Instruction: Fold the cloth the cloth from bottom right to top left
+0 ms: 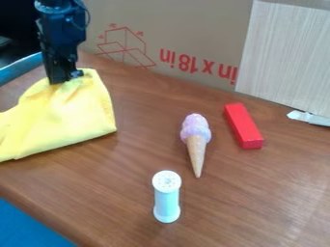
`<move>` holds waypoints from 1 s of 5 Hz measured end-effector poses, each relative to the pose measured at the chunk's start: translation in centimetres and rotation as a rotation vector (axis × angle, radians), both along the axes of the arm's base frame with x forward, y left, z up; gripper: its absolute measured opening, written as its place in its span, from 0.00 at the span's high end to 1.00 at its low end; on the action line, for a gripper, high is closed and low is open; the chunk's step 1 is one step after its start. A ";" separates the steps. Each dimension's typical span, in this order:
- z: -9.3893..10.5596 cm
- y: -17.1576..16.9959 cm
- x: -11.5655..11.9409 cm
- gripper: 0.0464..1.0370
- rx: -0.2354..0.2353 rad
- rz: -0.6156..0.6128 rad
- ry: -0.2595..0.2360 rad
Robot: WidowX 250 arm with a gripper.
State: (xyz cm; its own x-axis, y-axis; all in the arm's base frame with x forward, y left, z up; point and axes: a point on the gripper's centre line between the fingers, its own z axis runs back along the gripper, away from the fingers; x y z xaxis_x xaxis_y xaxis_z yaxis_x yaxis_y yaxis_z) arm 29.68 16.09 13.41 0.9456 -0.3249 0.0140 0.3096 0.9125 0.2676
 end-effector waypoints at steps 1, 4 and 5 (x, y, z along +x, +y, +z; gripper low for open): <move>0.8 1.4 1.9 0.99 0.000 0.033 0.020; 0.8 4.0 6.9 0.99 0.038 0.063 0.086; 2.1 4.0 7.9 0.99 0.019 0.043 0.054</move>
